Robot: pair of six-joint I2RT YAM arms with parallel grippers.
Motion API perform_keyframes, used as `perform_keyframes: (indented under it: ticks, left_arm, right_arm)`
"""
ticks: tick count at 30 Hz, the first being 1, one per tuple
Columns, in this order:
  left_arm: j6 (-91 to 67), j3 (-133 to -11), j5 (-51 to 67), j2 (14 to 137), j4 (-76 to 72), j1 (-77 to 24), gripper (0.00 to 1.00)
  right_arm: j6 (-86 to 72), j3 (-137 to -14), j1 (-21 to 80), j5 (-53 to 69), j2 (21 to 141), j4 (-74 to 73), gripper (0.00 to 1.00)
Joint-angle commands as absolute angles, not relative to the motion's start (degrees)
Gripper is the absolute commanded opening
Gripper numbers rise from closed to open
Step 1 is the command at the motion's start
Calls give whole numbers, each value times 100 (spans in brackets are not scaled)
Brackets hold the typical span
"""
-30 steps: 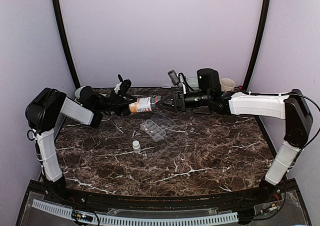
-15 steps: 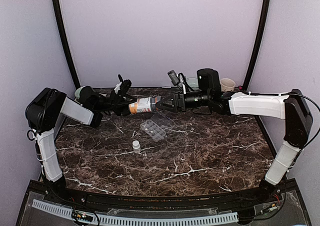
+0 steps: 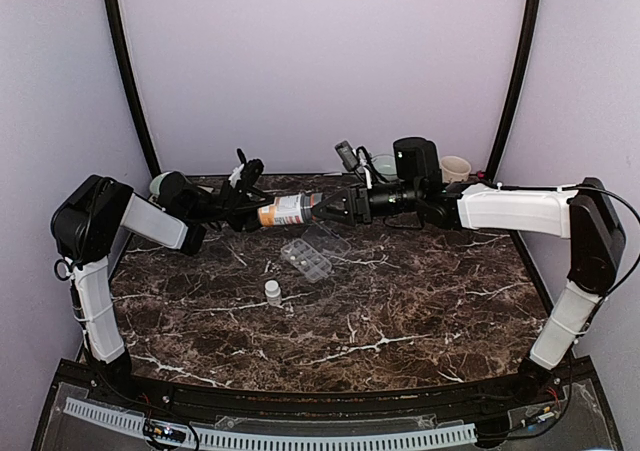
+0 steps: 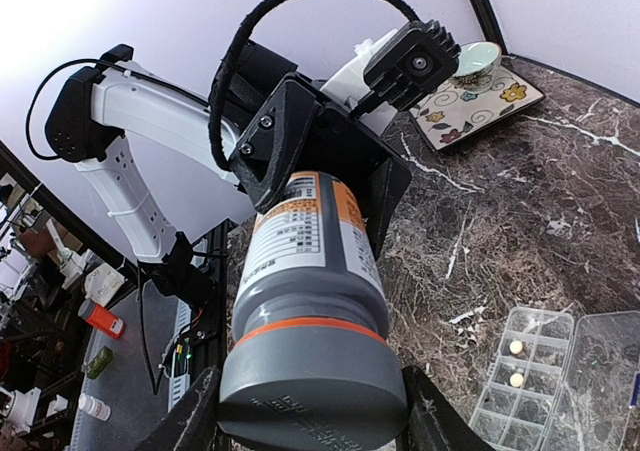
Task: Sort the pills into containers
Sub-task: Screw the lid of the pill bottle onto the pill bottle.
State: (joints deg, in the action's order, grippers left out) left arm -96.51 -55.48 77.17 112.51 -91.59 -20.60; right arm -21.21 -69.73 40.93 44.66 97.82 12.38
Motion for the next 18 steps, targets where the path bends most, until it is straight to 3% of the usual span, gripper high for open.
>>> perform_keyframes:
  ticks: [1,18]
  left_arm:
    - [-9687,-5679,7771,11180,-9616,-2100,6]
    - [-9686,-5744,7882,11177,-9508,-2240,6]
  right_arm:
    - [-2015,-7000,4105,4376,9778,1285,31]
    - [-2078,-7082,4113,4454,9826,1302,31]
